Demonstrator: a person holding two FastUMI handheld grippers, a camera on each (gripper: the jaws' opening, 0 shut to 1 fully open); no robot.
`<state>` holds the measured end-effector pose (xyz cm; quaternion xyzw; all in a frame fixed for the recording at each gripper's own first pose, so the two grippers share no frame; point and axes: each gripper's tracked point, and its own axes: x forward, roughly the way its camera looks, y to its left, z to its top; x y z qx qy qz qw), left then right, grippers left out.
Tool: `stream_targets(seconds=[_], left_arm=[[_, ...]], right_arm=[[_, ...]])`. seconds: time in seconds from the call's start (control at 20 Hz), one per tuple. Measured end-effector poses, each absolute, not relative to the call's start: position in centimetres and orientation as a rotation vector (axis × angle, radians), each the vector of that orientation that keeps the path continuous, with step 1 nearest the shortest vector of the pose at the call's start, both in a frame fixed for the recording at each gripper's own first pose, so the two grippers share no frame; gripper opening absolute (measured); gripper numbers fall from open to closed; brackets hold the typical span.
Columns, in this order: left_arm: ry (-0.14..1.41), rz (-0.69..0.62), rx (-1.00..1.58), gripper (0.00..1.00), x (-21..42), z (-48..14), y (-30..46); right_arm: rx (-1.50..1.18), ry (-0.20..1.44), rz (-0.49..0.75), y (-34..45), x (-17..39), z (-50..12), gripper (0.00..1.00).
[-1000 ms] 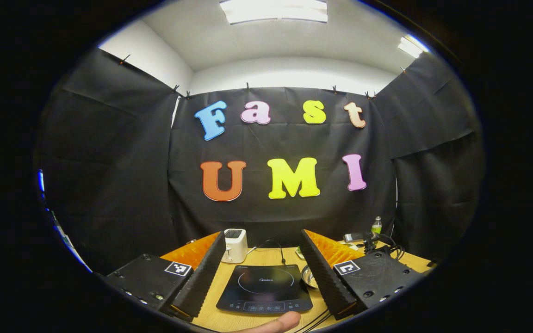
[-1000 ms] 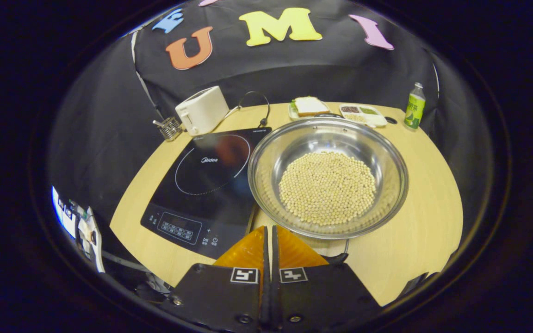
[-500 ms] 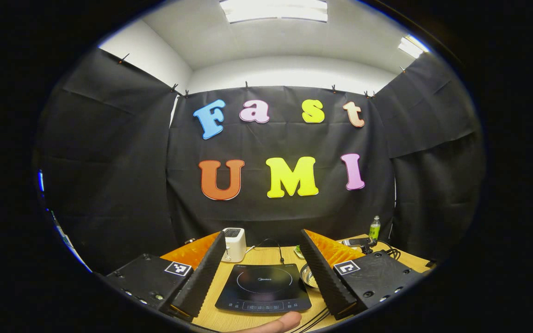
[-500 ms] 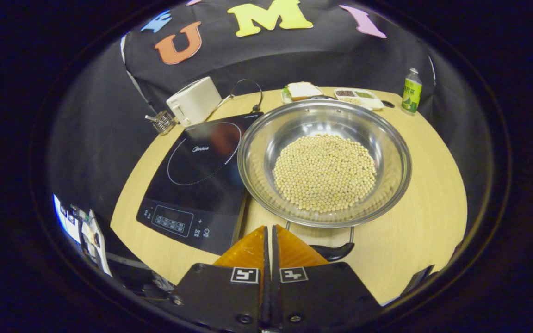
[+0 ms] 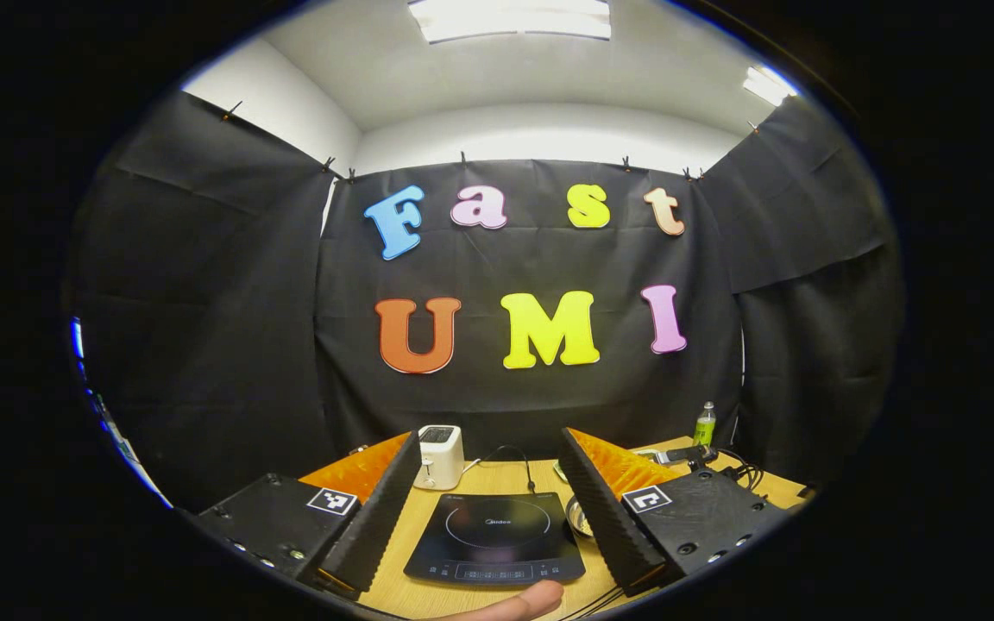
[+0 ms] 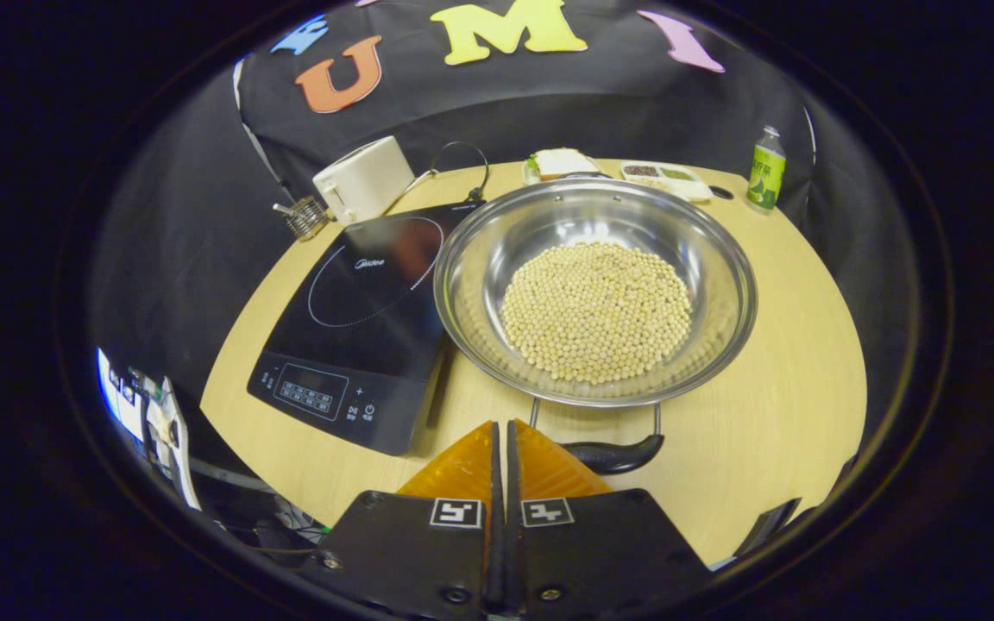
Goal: First push the handle of the pot to place it horizontally, then grasp the pot with both hands and set it on the induction cooktop.
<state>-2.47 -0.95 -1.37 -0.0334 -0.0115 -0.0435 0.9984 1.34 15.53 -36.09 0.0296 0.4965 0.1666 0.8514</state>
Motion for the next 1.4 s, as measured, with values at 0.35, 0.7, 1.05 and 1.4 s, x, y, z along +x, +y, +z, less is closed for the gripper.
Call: stream_targets(seconds=[0.35,0.7,1.05,1.4], left_arm=[[-0.014,-0.061,-0.095,0.95,-1.9,-1.5,-0.2],[0.003,-0.111,-0.146,0.95,-1.2,-2.0,-1.9],[-0.026,-0.122,-0.085,0.95,-0.6,-1.5,-3.4],[-0.009,-0.108,-0.110,0.95,1.8,-1.2,-5.0]], right_arm=[[0.037,1.031,0.344,13.1,1.5,-36.1,0.04],[0.009,0.996,0.317,9.8,2.7,-36.5,0.01],[-0.004,0.977,0.337,7.1,3.6,-36.6,0.01],[-0.034,0.994,0.346,3.5,5.6,-36.8,0.04]])
